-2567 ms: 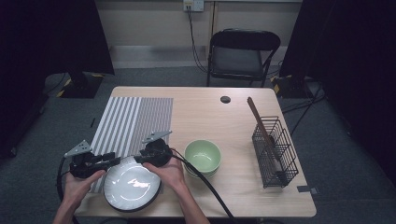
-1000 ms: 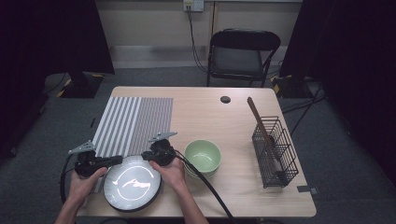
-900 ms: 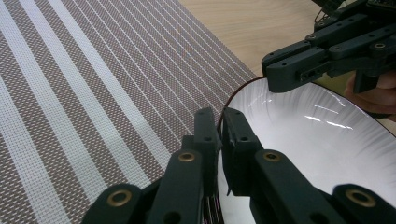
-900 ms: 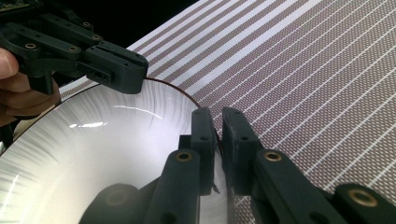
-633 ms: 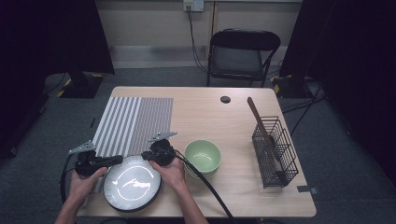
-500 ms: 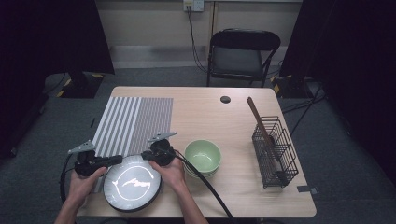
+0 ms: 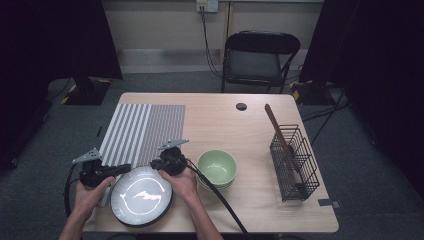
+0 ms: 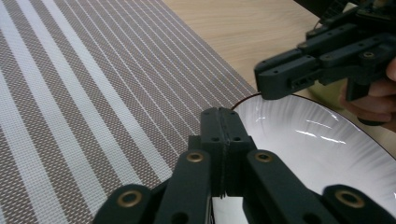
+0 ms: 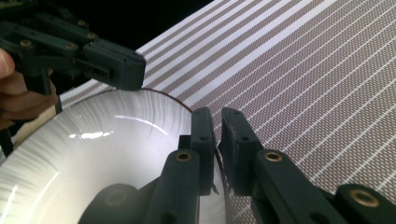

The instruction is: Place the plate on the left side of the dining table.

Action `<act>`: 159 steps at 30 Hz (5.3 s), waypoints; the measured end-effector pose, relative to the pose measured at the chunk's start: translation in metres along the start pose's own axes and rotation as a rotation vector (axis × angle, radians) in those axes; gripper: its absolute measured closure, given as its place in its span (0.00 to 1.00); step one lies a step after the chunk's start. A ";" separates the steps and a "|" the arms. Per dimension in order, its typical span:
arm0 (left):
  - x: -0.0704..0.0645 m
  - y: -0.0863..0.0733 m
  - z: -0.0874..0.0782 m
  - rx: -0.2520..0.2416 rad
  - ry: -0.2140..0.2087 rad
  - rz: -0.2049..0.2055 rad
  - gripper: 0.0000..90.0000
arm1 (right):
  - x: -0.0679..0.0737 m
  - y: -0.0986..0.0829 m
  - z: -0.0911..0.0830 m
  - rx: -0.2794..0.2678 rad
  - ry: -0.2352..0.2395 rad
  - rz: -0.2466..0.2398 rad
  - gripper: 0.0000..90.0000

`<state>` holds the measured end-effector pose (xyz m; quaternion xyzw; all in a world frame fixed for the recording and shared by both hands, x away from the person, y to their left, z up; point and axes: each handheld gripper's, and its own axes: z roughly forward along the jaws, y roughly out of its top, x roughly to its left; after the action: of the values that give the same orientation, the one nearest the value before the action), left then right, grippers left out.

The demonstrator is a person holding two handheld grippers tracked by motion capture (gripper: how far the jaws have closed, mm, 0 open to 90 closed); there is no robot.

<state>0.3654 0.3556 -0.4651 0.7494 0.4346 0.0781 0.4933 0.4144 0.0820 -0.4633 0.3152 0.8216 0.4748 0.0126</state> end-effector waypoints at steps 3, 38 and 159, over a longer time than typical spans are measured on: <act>0.005 -0.003 -0.003 0.005 -0.029 -0.021 0.96 | 0.001 -0.004 -0.002 0.009 -0.009 -0.003 0.95; 0.008 -0.002 -0.002 -0.003 -0.038 -0.031 0.96 | -0.001 0.001 -0.002 -0.021 0.019 0.012 0.94; 0.017 0.015 -0.009 -0.022 0.005 -0.005 0.95 | -0.008 0.007 -0.002 -0.106 -0.016 0.031 0.92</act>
<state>0.3796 0.3720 -0.4536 0.7426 0.4368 0.0834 0.5008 0.4235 0.0790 -0.4587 0.3306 0.7903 0.5151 0.0282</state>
